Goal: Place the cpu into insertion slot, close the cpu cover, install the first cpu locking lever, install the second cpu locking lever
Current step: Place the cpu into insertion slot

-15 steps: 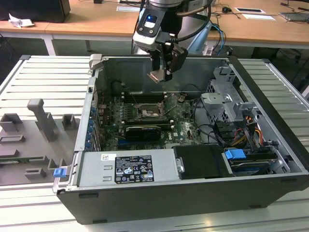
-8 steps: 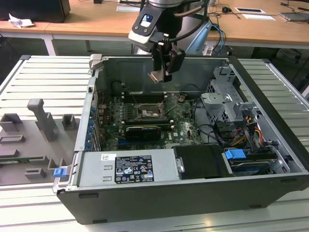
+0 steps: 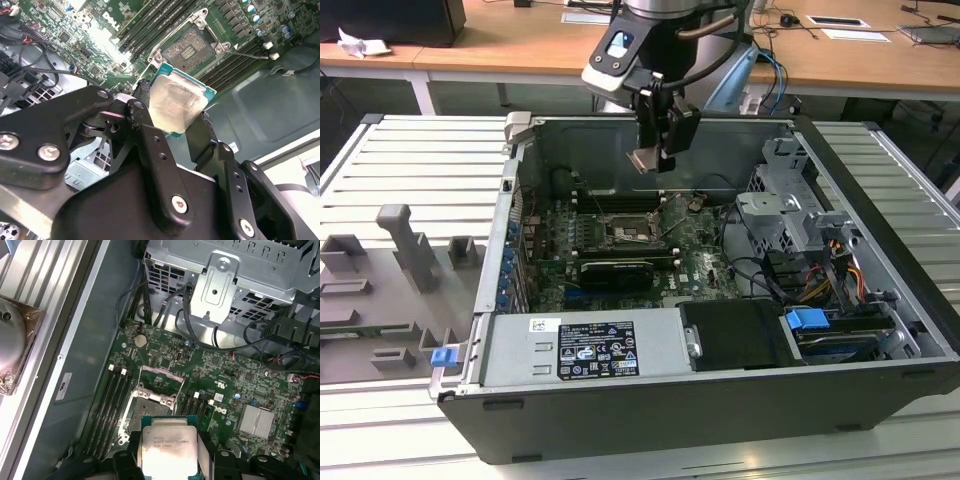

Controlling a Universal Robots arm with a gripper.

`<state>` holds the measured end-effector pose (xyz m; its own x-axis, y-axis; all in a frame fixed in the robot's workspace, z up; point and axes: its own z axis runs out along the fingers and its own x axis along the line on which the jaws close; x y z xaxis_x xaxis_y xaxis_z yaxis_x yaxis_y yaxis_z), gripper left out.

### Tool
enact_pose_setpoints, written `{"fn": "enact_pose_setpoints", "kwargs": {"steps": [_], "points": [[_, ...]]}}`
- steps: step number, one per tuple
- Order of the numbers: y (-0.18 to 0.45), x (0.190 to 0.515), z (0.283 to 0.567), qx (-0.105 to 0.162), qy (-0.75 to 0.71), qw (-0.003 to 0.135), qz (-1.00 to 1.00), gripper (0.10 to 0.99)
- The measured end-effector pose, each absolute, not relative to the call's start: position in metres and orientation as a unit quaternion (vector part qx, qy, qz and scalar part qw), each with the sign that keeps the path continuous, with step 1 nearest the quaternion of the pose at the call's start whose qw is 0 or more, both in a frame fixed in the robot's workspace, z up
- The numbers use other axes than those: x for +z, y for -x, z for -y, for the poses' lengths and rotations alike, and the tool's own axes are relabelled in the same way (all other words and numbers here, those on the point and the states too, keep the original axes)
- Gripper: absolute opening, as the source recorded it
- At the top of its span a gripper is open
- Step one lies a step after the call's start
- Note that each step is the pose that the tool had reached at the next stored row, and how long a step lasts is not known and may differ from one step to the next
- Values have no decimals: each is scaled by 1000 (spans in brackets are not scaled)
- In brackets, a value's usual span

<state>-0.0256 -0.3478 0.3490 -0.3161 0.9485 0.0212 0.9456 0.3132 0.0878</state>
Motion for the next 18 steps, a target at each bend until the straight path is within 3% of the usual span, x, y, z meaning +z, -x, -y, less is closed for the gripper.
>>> {"fn": "enact_pose_setpoints", "kwargs": {"steps": [18], "points": [[26, 341, 348, 41, -592, 16, -805, 533]]}}
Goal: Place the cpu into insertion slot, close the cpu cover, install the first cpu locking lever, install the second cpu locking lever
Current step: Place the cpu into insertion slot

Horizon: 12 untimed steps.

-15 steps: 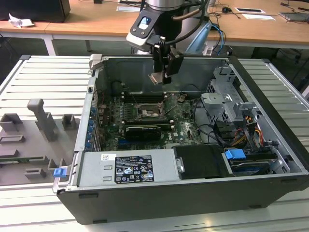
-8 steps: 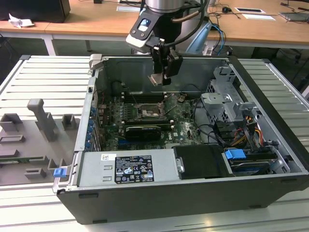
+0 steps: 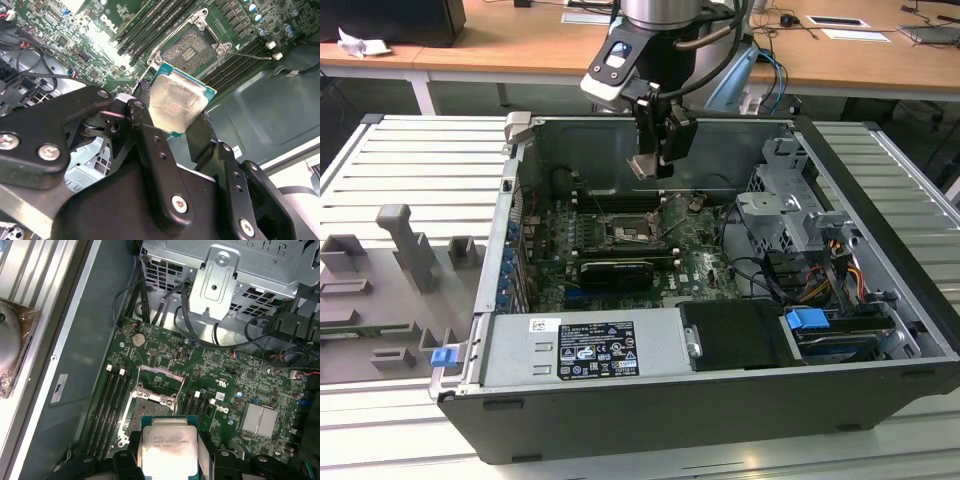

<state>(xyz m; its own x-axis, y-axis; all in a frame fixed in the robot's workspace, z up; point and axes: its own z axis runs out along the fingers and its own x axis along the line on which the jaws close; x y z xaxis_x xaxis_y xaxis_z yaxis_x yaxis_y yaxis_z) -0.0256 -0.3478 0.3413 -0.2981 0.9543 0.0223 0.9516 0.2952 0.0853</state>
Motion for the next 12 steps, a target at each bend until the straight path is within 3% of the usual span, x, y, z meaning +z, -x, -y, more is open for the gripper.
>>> {"fn": "enact_pose_setpoints", "kwargs": {"steps": [12], "points": [[26, 332, 348, 39, -666, 20, -744, 533]]}}
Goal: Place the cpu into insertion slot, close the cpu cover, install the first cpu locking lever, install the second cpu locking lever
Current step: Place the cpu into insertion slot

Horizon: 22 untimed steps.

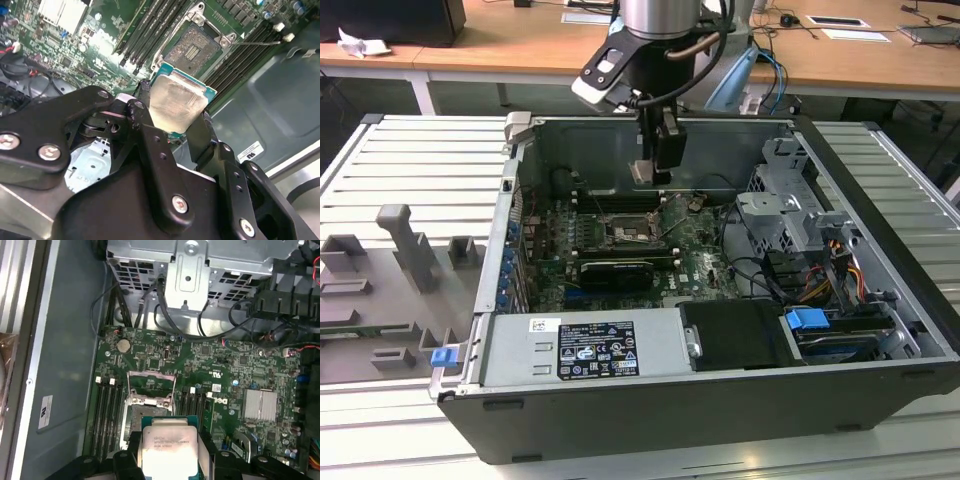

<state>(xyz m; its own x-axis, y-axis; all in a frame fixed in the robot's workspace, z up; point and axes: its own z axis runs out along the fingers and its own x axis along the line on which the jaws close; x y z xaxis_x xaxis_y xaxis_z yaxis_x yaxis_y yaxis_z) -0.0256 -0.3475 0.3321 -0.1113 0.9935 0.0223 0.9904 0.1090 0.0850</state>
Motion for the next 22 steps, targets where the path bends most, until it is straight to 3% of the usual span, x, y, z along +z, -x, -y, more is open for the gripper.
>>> {"fn": "enact_pose_setpoints", "kwargs": {"steps": [22], "points": [[26, 320, 348, 37, -698, 21, -715, 533]]}}
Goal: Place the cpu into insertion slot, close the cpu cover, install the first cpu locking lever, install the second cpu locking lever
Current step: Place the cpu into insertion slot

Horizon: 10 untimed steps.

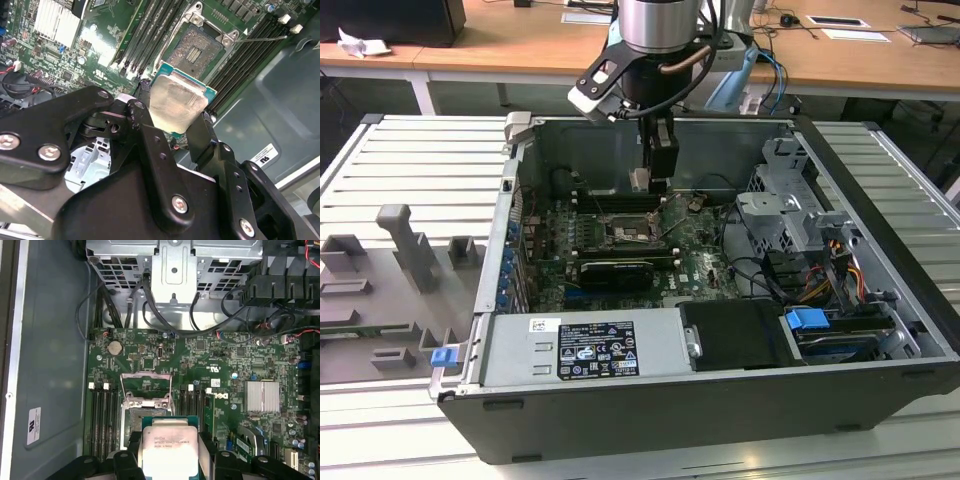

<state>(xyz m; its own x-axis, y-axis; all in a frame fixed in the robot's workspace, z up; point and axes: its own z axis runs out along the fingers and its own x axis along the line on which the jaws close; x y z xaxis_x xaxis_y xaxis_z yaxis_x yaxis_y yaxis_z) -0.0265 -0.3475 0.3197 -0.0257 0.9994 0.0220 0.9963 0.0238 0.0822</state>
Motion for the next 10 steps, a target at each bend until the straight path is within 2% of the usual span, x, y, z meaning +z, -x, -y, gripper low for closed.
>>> {"fn": "enact_pose_setpoints", "kwargs": {"steps": [10], "points": [[28, 309, 347, 38, -708, 22, -705, 533]]}}
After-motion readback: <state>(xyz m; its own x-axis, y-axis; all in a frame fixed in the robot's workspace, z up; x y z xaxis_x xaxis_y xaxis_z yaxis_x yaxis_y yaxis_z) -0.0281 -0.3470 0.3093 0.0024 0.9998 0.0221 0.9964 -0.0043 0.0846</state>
